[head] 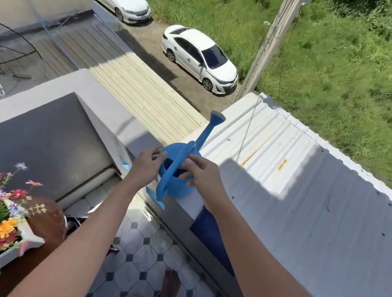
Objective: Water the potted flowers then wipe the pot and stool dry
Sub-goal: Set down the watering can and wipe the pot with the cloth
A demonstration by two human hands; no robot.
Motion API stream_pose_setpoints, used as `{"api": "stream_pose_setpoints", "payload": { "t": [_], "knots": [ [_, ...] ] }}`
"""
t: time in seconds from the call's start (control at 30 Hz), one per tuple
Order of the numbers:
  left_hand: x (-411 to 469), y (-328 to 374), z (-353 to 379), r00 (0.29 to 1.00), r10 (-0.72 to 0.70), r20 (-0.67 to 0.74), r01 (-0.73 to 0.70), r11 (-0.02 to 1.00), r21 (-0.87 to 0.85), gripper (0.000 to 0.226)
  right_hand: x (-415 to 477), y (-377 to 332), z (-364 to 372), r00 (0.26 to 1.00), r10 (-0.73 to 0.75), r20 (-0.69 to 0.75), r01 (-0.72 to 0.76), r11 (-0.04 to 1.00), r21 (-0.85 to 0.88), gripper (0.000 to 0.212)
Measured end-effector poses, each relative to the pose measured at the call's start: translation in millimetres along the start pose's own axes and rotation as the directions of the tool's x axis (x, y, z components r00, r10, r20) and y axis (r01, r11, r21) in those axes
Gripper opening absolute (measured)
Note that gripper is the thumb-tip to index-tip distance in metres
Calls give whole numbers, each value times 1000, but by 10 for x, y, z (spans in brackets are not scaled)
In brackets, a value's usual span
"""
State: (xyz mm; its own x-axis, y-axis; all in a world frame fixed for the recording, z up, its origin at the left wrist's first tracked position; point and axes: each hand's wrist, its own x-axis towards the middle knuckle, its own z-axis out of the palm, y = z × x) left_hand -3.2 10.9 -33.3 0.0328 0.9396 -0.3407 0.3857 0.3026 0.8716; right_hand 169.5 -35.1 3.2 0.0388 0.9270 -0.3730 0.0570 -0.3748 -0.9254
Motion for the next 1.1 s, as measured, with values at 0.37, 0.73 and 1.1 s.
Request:
{"api": "stream_pose_setpoints", "payload": {
  "t": [0.37,0.73,1.1],
  "knots": [
    [-839,400,756,903,427,57,-429,882,197,14,-477,1074,-859,966,21,-258,-178,777,-604,30],
    [-858,-717,1385,903,-383,197,386,922,24,35,-676,1541,-966,925,122,-359,-369,507,-779,53],
    [-1268,-1248,342,959,-281,37,284,950,-131,9,-883,1248,87,973,232,17,-173,769,-615,22]
  ]
}}
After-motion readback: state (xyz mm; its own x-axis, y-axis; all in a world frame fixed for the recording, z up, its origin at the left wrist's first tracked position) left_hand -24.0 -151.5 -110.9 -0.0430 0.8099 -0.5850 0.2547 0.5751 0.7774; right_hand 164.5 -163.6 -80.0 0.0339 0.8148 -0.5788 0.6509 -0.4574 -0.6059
